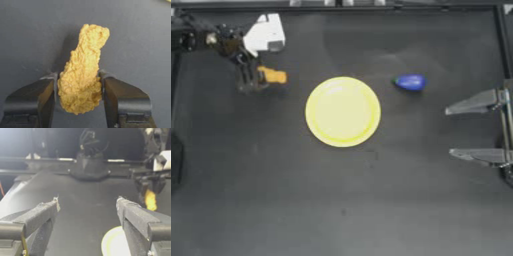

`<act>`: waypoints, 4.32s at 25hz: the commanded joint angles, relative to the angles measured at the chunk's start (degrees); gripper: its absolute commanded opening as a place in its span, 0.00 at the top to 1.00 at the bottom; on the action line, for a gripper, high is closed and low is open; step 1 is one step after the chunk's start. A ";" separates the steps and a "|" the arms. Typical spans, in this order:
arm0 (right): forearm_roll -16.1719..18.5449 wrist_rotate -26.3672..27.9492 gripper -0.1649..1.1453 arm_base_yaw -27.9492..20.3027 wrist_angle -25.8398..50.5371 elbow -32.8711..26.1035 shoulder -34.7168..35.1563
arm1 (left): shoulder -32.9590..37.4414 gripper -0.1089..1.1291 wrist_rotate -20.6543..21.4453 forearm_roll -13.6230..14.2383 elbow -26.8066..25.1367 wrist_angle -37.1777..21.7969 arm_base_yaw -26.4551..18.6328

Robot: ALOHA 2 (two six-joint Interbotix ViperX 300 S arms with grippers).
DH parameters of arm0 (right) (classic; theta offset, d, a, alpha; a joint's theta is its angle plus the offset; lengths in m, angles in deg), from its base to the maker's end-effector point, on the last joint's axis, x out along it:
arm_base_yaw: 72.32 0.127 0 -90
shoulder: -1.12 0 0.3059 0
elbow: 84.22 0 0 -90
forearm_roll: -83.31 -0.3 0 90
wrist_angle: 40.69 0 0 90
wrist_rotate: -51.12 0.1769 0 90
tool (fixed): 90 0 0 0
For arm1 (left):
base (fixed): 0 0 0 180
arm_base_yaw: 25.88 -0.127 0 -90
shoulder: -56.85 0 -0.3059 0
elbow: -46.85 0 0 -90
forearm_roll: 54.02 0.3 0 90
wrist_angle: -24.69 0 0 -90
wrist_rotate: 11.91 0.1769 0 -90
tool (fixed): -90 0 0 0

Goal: Put brown chicken wing on plate

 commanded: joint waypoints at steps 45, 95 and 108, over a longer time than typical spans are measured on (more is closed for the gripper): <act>-0.26 0.26 0.12 0.00 -0.53 0.18 0.09 | -19.60 0.75 1.41 -1.49 20.92 10.99 19.51; -0.26 0.26 0.12 -0.97 0.00 1.05 -1.49 | 6.86 0.10 1.23 -4.48 12.92 11.16 21.01; -0.26 0.26 0.12 -1.85 0.88 0.88 -1.67 | 21.01 0.10 0.53 -10.63 -1.58 23.20 25.49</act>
